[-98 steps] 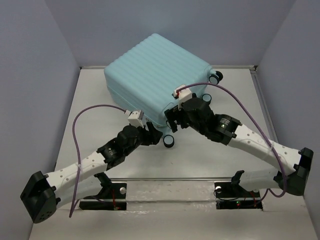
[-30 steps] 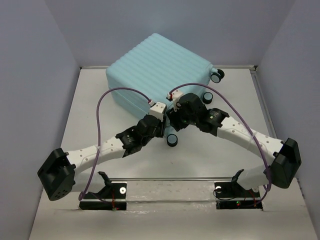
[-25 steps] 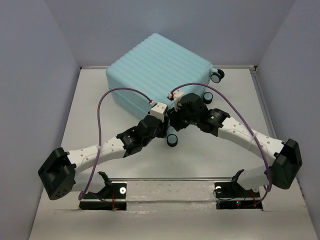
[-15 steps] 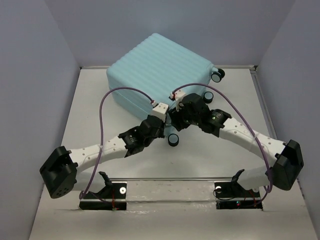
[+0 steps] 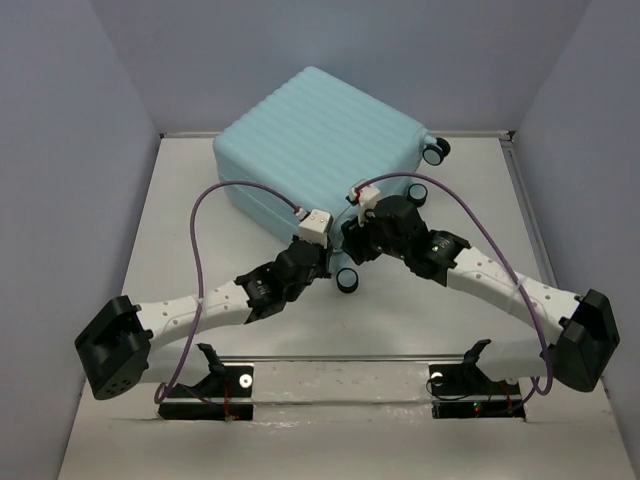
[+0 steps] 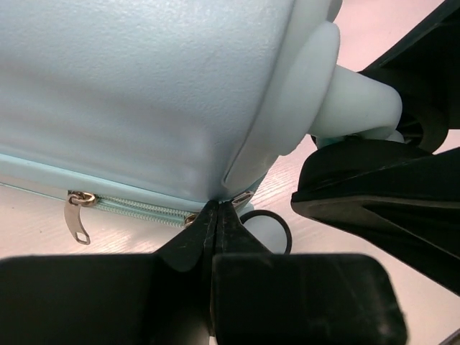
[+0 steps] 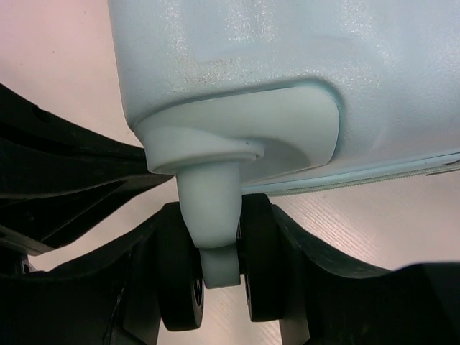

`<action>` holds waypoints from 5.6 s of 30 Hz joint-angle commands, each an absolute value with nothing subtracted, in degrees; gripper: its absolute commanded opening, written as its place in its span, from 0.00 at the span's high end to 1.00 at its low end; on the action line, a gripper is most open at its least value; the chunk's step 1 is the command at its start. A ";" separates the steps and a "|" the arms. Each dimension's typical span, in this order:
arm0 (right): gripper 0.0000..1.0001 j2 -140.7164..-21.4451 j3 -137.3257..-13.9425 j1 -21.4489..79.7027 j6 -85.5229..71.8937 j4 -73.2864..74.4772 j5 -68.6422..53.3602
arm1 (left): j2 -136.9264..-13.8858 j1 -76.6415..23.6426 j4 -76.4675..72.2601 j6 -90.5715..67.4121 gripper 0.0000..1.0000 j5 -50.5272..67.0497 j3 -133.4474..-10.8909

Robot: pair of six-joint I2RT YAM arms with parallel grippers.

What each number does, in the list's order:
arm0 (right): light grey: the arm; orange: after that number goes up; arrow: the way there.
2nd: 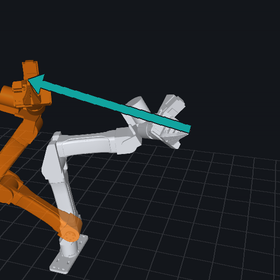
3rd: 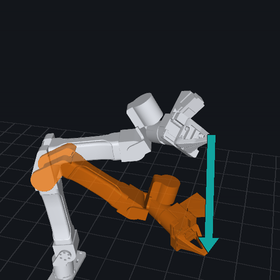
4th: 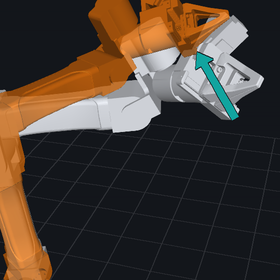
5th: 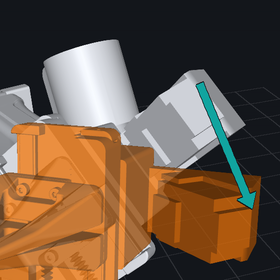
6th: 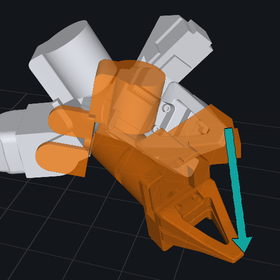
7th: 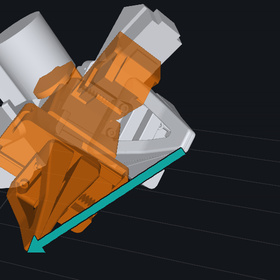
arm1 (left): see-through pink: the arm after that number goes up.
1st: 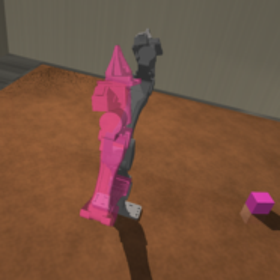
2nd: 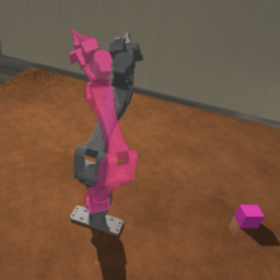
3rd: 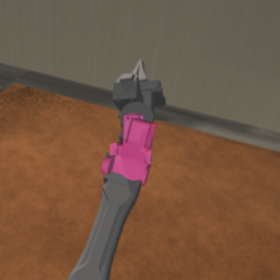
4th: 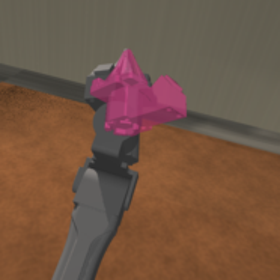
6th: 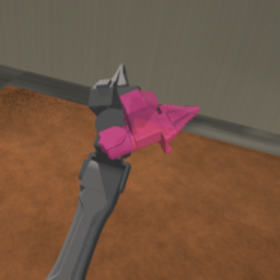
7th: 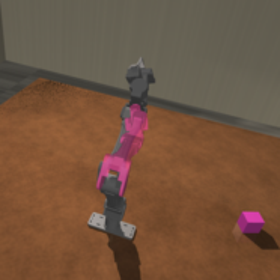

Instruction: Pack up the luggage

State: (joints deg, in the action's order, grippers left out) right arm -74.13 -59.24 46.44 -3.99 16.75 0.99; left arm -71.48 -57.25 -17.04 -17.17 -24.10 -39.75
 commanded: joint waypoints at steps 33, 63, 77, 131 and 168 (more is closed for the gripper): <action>0.93 -71.72 -54.23 49.75 -11.87 7.48 -6.94 | -55.98 -53.44 -38.41 -81.46 0.26 -27.07 -17.31; 0.93 -70.31 -52.21 52.56 -11.69 6.15 -2.20 | -66.54 -51.15 -45.70 -83.15 0.94 -23.73 -16.79; 0.93 -68.03 -51.77 52.56 -11.16 7.73 1.94 | -50.47 -49.66 -33.32 -81.04 0.94 -21.80 -3.87; 0.93 -67.16 -48.17 52.56 -12.66 6.24 1.30 | -56.00 -42.37 -31.49 -65.22 0.94 -25.92 -16.00; 0.93 -68.91 -48.78 52.56 -12.48 8.44 1.32 | -65.30 -48.34 -33.05 -28.57 0.41 -4.65 -25.48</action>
